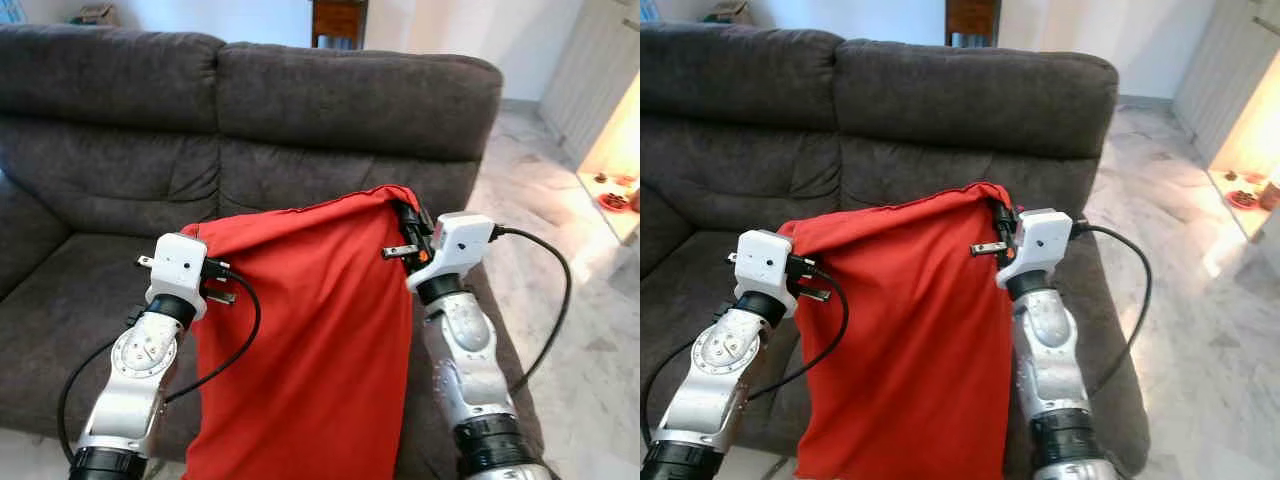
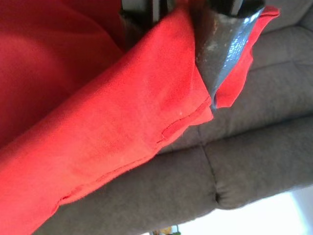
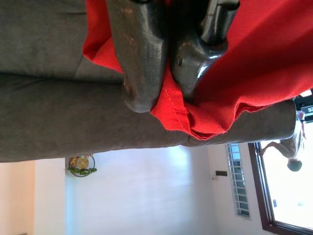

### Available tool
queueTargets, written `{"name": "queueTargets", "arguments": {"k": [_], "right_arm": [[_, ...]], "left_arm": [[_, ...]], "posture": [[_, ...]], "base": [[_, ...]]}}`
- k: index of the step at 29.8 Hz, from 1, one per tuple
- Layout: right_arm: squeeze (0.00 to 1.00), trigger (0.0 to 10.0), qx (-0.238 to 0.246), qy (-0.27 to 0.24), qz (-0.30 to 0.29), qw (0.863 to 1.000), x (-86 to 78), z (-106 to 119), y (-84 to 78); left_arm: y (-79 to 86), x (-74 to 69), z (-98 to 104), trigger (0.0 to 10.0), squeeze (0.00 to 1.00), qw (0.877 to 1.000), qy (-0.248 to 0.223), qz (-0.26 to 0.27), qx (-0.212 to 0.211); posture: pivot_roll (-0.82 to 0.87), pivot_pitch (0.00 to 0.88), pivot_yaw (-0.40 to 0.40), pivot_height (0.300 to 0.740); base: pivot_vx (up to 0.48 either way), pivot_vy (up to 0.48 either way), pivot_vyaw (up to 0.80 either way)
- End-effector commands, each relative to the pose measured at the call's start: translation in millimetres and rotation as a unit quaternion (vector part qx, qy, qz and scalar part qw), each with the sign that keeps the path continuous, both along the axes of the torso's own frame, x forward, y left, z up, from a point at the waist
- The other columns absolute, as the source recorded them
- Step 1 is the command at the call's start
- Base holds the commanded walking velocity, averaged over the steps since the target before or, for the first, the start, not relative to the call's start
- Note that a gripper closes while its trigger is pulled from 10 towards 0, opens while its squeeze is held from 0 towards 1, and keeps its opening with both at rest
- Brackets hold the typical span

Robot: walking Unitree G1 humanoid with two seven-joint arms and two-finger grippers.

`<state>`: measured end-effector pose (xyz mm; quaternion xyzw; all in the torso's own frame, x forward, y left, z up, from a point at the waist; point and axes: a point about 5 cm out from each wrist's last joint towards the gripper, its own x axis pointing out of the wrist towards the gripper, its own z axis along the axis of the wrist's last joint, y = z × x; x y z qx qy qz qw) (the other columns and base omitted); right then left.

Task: Move the pillow to the sofa from floor

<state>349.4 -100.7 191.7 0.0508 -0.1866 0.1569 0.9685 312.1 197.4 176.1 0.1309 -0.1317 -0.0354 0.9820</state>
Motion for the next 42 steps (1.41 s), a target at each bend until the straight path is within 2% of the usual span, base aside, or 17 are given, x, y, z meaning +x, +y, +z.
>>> {"name": "queueTargets", "arguments": {"k": [1,5,11,15,20,23,26,28,34,42], "right_arm": [[0.0,10.0,0.011,-0.014,-0.025,1.0,2.5,8.3,-11.3],[0.0,10.0,0.019,-0.012,-0.036,0.999,4.5,11.1,-13.1],[0.0,10.0,0.055,-0.035,-0.069,0.995,10.4,29.8,-21.1],[0.0,10.0,0.062,-0.053,-0.067,0.994,11.4,41.5,-21.8],[0.0,10.0,0.055,-0.056,-0.052,0.995,12.0,43.6,-16.5],[0.0,10.0,0.045,-0.047,-0.041,0.997,10.7,35.9,-9.0],[0.0,10.0,0.03,-0.009,-0.034,0.999,9.8,16.6,-6.2],[0.0,10.0,0.005,0.016,-0.006,1.0,6.0,-0.2,-0.5],[0.0,10.0,-0.014,0.033,0.018,0.999,0.5,-13.2,5.1],[0.0,10.0,-0.031,0.064,0.021,0.997,-3.0,-30.0,3.0]], "left_arm": [[-6.4,1.5,25.2,10.0,0.0,0.998,-0.053,-0.015,-0.002],[-2.6,2.8,31.1,10.0,0.0,0.998,-0.059,-0.01,0.002],[4.8,5.4,44.0,10.0,0.0,0.997,-0.075,-0.003,0.01],[7.7,6.1,50.4,10.0,0.0,0.996,-0.083,0.0,0.015],[8.3,4.9,50.1,10.0,0.0,0.996,-0.083,0.002,0.016],[9.9,4.6,43.0,10.0,0.0,0.997,-0.071,0.014,0.019],[0.5,1.8,28.8,10.0,0.0,0.999,-0.033,-0.03,0.025],[-6.3,-1.9,16.7,10.0,0.0,0.998,-0.007,-0.05,0.047],[-9.7,-4.3,4.9,10.0,0.0,0.997,0.017,-0.054,0.054],[-11.6,-5.7,-5.5,10.0,0.0,0.995,0.042,-0.058,0.065]], "posture": [[0.09,0.054,0.015,0.74],[0.09,0.054,0.016,0.74],[0.09,0.059,0.017,0.74],[0.09,0.061,0.017,0.74],[0.1,0.065,0.014,0.74],[0.1,0.066,0.01,0.74],[0.1,0.067,0.01,0.74],[0.1,0.068,0.009,0.74],[0.1,0.072,0.006,0.74],[0.1,0.074,0.009,0.74]], "base": [[0.3,0.0,0.0],[0.297,0.0,0.0],[0.303,0.0,0.0],[0.302,0.0,0.0],[0.298,0.0,0.0],[0.089,0.0,0.0],[0.0,0.0,0.0],[0.0,0.0,0.0],[0.0,0.0,0.0],[0.0,0.0,0.0]]}}
